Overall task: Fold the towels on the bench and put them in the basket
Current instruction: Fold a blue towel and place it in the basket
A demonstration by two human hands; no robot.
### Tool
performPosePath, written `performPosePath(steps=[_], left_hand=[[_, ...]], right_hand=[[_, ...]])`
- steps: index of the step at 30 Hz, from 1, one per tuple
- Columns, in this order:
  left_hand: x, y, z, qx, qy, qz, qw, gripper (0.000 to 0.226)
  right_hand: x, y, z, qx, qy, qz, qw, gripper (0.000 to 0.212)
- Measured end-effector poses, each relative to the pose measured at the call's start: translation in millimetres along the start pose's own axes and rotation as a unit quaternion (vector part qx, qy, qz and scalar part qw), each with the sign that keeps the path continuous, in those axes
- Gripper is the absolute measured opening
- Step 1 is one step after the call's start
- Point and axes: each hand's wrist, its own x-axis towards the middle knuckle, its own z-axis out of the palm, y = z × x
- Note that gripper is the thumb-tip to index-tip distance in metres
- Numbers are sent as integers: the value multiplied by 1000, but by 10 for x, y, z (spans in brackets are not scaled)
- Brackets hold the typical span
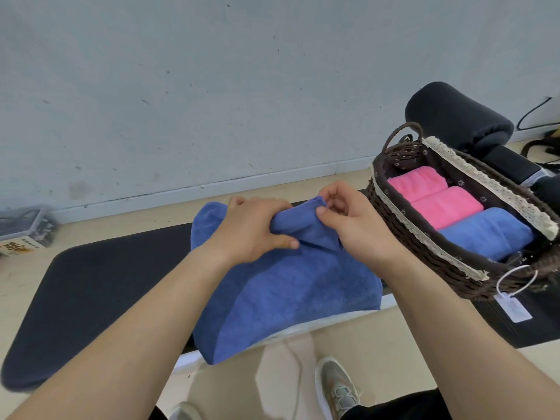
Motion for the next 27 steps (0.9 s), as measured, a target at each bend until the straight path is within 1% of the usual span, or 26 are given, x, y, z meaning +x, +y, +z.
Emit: performPosePath(steps=[2, 4, 7, 9, 11, 14, 15, 17, 18, 20, 22, 25, 26, 27], left_hand=[[4, -189, -39, 78, -16, -29, 996, 28], [-16, -389, -90, 108, -18, -63, 992, 34], [-98, -639, -200, 94, -13, -100, 991, 48], [-182, -742, -274, 64, -3, -121, 991, 49], [-288, -824, -346, 22, 6, -142, 990, 47], [-458, -948, -452, -48, 12, -176, 983, 51], [-523, -987, -494, -89, 15, -183, 979, 46], [-661, -1051, -568, -151, 6, -177, 973, 26], [-729, -1076, -595, -159, -6, -172, 972, 19], [-851, -1110, -606, -162, -23, -175, 971, 14], [-935, -1117, -564, -160, -27, -183, 970, 19], [-1008, -1098, -485, -129, -35, -188, 973, 40], [-1023, -1094, -472, -114, -37, -180, 976, 43], [-1038, -1098, -465, -98, -36, -170, 980, 41]], right_hand=[[21, 16, -1, 17, 26, -6, 999, 13], [67, 71, -8, -1, 74, -8, 997, 11], [159, 153, -39, -58, 147, -9, 987, 12], [223, 192, -44, -85, 170, -1, 982, 9], [288, 212, -18, -107, 175, 16, 979, 8], [375, 203, 57, -122, 180, 27, 976, 8], [401, 189, 80, -127, 184, 27, 974, 8], [442, 168, 121, -133, 193, 24, 972, 10], [461, 159, 139, -134, 197, 22, 971, 10], [484, 133, 172, -134, 205, 18, 969, 10], [498, 119, 198, -130, 209, 18, 969, 10], [519, 130, 212, -121, 216, 23, 969, 12], [525, 141, 215, -119, 216, 27, 969, 12], [532, 155, 213, -116, 216, 31, 969, 12]])
